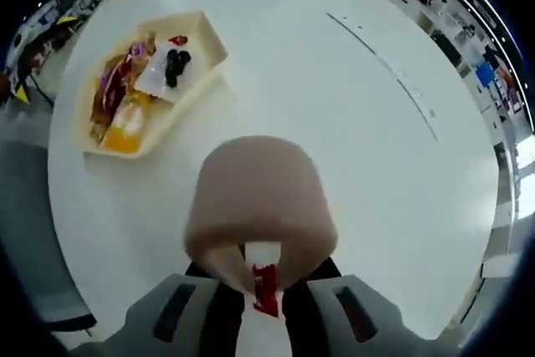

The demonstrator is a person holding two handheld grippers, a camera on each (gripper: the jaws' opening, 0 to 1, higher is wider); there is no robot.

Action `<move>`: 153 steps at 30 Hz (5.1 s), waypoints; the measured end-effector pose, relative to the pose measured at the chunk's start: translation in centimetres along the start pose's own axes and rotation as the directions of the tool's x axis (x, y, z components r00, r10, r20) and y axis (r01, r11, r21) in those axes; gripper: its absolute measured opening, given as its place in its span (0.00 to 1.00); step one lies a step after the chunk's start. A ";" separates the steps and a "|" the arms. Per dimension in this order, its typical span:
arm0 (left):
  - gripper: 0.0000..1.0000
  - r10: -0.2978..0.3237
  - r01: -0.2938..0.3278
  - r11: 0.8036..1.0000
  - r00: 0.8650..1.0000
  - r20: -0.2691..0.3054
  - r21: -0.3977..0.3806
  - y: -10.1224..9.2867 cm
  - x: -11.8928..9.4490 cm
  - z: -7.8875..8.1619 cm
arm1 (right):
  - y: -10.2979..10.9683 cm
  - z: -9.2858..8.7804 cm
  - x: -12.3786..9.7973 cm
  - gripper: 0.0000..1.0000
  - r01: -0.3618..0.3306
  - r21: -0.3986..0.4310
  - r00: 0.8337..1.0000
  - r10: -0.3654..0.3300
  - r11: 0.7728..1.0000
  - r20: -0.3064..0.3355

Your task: Place the target food into the container with the food tongs after gripping and lifting it, then release it inside without dropping or visibly crushing the food.

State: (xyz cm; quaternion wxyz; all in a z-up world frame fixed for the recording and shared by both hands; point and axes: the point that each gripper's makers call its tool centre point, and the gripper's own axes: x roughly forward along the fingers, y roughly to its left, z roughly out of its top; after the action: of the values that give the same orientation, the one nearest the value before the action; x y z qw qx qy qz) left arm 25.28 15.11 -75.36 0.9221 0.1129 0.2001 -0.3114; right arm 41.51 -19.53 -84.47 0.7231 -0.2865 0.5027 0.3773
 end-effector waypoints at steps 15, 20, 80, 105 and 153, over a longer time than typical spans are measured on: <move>0.97 -0.048 0.048 0.998 0.999 -0.013 0.028 -1.2 0.4 -0.2 | -1.8 2.2 -4.1 0.16 0.023 0.053 0.991 -0.029 0.998 0.127; 0.97 -0.050 0.050 0.998 0.999 -0.016 0.032 -1.2 0.4 -0.2 | -2.7 3.3 -5.9 0.16 0.031 0.068 0.985 -0.043 0.997 0.170; 0.96 -0.037 0.037 0.998 0.999 0.002 0.040 -1.0 0.2 0.2 | 6.1 18.1 -8.6 0.17 -0.055 -0.082 0.912 0.083 0.995 0.402; 0.96 -0.037 0.037 0.999 0.999 -0.001 0.040 -1.0 0.2 0.1 | 10.4 21.1 -8.4 0.19 -0.095 -0.167 0.895 0.158 0.981 0.417; 0.78 -0.485 0.474 0.875 0.861 0.154 0.099 -8.2 3.7 12.3 | 21.3 19.7 -18.6 0.24 -0.175 -0.369 0.512 0.404 0.913 0.758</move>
State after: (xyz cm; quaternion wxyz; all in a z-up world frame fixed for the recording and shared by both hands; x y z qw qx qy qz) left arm 26.52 2.64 -66.68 0.8258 0.0587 0.1314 -0.5452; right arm 29.91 3.09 -61.13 0.7569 -0.0760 0.0987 0.6415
